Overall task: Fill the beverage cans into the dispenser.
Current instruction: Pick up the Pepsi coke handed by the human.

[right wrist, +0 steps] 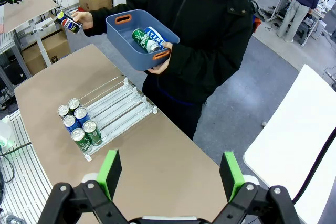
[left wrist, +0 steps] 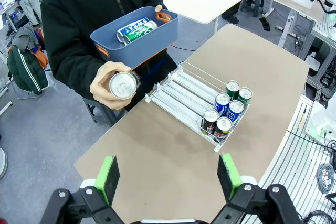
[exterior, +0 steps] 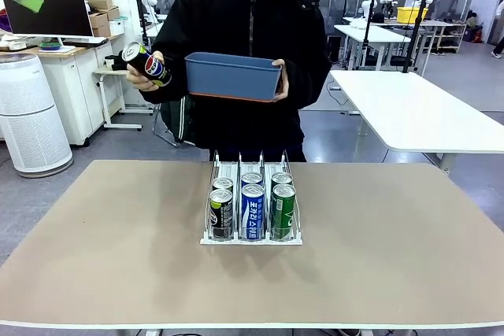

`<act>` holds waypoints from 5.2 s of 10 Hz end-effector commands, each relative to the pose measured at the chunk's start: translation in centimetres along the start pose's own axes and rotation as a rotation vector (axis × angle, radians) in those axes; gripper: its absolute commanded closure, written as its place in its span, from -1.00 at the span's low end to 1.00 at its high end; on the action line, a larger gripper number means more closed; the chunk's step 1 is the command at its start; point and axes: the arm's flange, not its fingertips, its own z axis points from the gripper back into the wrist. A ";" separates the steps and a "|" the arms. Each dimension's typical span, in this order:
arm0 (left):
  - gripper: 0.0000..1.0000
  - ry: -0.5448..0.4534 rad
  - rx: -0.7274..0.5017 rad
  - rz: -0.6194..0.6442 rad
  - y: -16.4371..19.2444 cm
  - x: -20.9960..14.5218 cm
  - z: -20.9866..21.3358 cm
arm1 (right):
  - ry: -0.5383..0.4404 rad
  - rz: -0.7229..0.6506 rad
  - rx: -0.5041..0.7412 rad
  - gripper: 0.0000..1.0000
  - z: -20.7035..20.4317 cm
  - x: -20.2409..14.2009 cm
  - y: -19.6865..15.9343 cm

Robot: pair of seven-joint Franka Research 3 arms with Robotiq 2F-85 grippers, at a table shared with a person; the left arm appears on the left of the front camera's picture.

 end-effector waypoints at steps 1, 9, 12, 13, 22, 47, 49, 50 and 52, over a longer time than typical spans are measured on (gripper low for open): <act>-1.00 -0.001 0.001 0.002 0.1 -0.1 0.0 | -0.002 0.000 0.002 -1.00 0.1 0.0 0.1; -1.00 -0.001 0.001 0.002 0.1 -0.1 0.0 | -0.002 0.000 0.002 -1.00 0.1 0.0 0.1; -1.00 -0.001 0.001 0.002 0.1 -0.1 0.0 | -0.002 0.000 0.002 -1.00 0.1 0.0 0.1; -1.00 -0.001 0.001 0.002 0.1 -0.1 0.0 | -0.002 0.000 0.002 -1.00 0.1 0.0 0.1; -1.00 0.159 -0.017 -0.034 3.2 2.5 -7.6 | -0.002 0.000 0.002 -1.00 0.1 0.0 0.1; -1.00 0.101 -0.095 -0.056 5.9 0.5 -19.3 | -0.002 0.000 0.002 -1.00 0.1 0.0 0.1; -0.61 0.099 -0.089 -0.057 5.9 0.7 -19.5 | -0.002 0.000 0.002 -1.00 0.1 0.0 0.1; -0.60 0.092 -0.070 -0.063 5.9 0.7 -19.3 | -0.002 0.000 0.002 -1.00 0.1 0.0 0.1; -0.20 0.102 -0.073 -0.072 6.0 0.8 -19.3 | -0.002 0.000 0.002 -1.00 0.1 0.0 0.1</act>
